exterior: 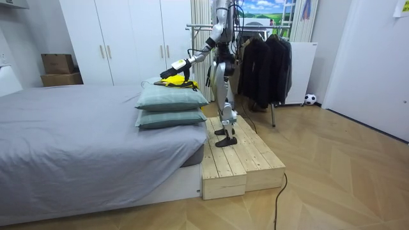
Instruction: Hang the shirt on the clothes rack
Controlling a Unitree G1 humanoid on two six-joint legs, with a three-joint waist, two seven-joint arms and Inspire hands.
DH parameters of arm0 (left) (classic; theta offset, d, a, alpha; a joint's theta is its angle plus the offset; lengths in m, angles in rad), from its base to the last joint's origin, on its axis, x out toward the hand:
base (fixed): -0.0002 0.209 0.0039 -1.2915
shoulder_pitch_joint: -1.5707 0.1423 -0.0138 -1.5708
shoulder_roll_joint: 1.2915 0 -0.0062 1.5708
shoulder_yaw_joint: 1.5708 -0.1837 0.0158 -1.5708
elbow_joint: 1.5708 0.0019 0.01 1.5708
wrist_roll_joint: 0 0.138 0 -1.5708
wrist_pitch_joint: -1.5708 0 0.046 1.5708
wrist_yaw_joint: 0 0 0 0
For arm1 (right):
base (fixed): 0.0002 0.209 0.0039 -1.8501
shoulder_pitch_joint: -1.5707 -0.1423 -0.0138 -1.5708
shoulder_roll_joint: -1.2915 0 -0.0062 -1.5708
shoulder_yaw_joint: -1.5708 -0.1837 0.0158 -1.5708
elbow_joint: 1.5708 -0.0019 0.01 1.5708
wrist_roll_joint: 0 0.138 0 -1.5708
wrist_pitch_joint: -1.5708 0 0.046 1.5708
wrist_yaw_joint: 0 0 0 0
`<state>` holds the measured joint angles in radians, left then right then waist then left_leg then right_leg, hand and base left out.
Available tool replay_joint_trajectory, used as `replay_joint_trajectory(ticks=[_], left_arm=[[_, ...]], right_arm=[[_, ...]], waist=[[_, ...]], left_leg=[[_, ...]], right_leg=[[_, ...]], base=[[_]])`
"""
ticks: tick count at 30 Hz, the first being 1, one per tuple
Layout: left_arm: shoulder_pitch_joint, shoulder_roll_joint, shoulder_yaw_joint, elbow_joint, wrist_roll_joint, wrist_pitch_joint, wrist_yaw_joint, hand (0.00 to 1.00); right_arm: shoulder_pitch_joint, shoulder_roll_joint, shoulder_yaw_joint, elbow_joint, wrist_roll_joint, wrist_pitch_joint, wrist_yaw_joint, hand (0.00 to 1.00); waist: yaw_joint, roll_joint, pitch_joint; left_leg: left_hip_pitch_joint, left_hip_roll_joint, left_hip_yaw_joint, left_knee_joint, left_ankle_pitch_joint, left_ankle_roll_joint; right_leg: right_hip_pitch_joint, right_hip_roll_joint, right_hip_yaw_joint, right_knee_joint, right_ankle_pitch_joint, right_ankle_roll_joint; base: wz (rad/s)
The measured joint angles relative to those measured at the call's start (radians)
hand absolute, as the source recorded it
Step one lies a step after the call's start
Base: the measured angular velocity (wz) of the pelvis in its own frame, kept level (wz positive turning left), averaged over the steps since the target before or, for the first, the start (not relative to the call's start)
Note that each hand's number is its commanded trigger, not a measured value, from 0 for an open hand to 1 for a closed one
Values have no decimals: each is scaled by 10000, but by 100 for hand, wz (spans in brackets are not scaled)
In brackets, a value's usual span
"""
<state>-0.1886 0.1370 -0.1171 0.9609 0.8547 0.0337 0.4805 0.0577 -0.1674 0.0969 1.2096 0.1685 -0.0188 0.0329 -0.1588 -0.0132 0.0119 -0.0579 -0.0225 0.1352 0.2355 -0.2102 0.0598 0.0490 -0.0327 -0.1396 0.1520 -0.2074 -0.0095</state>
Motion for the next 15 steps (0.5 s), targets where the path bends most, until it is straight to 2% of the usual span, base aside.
replay_joint_trajectory(ticks=[7,15], left_arm=[[-602,59,2,497,6,-9,-114,0],[-616,-81,-198,503,32,22,-112,0]], right_arm=[[-92,-28,0,31,2,-22,36,0],[-612,-27,-2,733,105,-23,128,0]], waist=[[-3,45,-3],[-97,140,-11]], left_leg=[[-20,-4,-15,9,2,-4],[-11,-9,-22,25,5,-8]], right_leg=[[-24,-4,1,-5,0,0],[1,-13,-4,-13,0,0]], base=[[0],[0]])
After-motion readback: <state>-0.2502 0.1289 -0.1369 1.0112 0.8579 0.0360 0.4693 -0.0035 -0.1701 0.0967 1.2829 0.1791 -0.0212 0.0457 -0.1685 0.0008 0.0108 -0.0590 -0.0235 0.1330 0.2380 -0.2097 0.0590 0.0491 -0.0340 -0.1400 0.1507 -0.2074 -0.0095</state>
